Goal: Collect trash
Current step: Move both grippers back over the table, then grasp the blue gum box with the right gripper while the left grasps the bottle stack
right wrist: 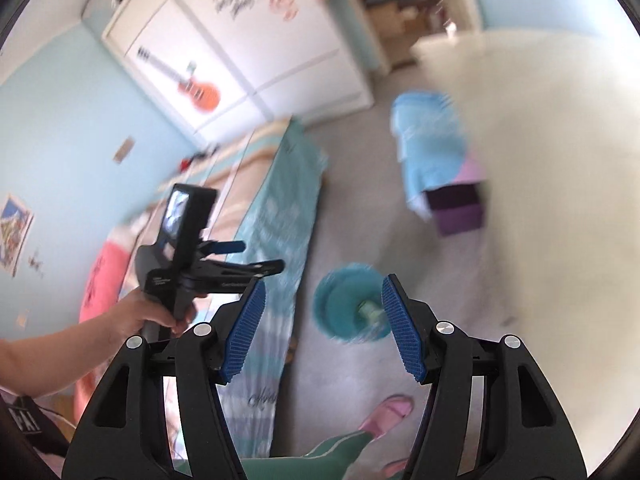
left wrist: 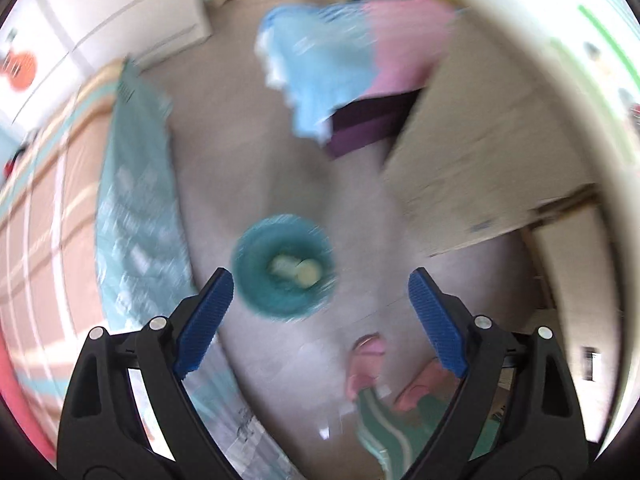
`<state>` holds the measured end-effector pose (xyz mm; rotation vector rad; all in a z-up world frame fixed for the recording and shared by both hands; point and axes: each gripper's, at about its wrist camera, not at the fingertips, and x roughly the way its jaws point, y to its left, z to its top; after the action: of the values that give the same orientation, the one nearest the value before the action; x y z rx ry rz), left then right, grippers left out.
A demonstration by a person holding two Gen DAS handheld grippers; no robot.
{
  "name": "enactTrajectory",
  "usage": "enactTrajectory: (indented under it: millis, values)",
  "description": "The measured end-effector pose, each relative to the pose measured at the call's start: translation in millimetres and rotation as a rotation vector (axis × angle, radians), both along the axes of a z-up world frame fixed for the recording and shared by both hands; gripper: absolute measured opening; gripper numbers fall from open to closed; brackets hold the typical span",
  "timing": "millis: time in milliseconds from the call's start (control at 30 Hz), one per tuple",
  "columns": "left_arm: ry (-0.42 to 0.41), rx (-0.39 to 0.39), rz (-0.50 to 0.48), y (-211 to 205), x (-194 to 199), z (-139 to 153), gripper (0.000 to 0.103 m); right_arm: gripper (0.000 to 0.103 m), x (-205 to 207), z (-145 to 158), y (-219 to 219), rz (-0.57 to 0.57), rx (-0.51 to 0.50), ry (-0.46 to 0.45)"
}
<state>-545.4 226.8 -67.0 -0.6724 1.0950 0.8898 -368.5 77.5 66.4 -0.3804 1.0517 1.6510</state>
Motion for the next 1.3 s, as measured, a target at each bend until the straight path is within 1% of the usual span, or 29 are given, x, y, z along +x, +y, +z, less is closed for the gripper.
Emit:
enactTrajectory:
  millis: [33,67,133,167,233,267,367,433,500,600,700,800,900,933,1167,1300]
  values:
    - [-0.025,0.017,-0.038,-6.9,15.0,14.8,0.089,0.068,12.8,10.1,-13.7,-0.042,0.016,-0.019]
    - [-0.058,0.047,-0.098,-17.2,38.1,35.0,0.091,0.069,30.1,21.1,-32.3,-0.103,0.031,-0.046]
    - [-0.1,0.079,-0.186,-33.5,71.6,57.9,0.092,0.07,60.0,35.2,-66.5,-0.206,0.052,-0.076]
    - [-0.129,0.096,-0.249,-45.1,94.4,72.3,0.092,0.07,71.9,39.1,-81.4,-0.249,0.052,-0.088]
    - [-0.175,0.097,-0.338,-63.3,131.1,90.4,0.094,0.07,102.1,45.5,-121.0,-0.36,0.049,-0.114]
    - [-0.206,0.091,-0.403,-76.6,155.7,99.8,0.094,0.07,115.1,46.1,-138.2,-0.41,0.043,-0.125]
    - [-0.249,0.109,-0.551,-111.0,214.5,116.2,0.096,0.07,153.9,46.4,-199.9,-0.556,-0.001,-0.181]
    - [-0.255,0.089,-0.634,-134.3,254.0,118.3,0.096,0.07,173.9,44.0,-233.3,-0.623,-0.032,-0.225]
    - [-0.262,0.075,-0.709,-155.4,283.7,119.6,0.096,0.07,194.7,41.2,-266.2,-0.679,-0.071,-0.258]
    - [-0.263,0.076,-0.844,-198.8,330.1,121.6,0.096,0.07,214.7,35.1,-308.6,-0.751,-0.113,-0.285]
    - [-0.249,0.082,-0.96,-240.9,376.0,119.8,0.096,0.07,233.4,25.6,-340.3,-0.799,-0.144,-0.286]
    - [-0.251,0.079,-1.041,-268.0,412.7,120.3,0.096,0.07,242.4,18.0,-360.9,-0.824,-0.151,-0.289]
    - [-0.241,0.076,-1.103,-286.6,444.6,115.9,0.096,0.07,253.9,9.3,-377.7,-0.83,-0.155,-0.251]
    - [-0.241,0.075,-1.119,-287.5,449.6,114.8,0.096,0.07,252.2,6.8,-377.1,-0.828,-0.158,-0.243]
    - [-0.183,0.069,-1.258,-311.4,500.8,91.0,0.096,0.07,275.9,-28.0,-374.4,-0.769,-0.182,-0.176]
    - [-0.159,0.065,-1.312,-321.4,528.1,75.2,0.096,0.07,287.2,-44.0,-371.3,-0.748,-0.183,-0.147]
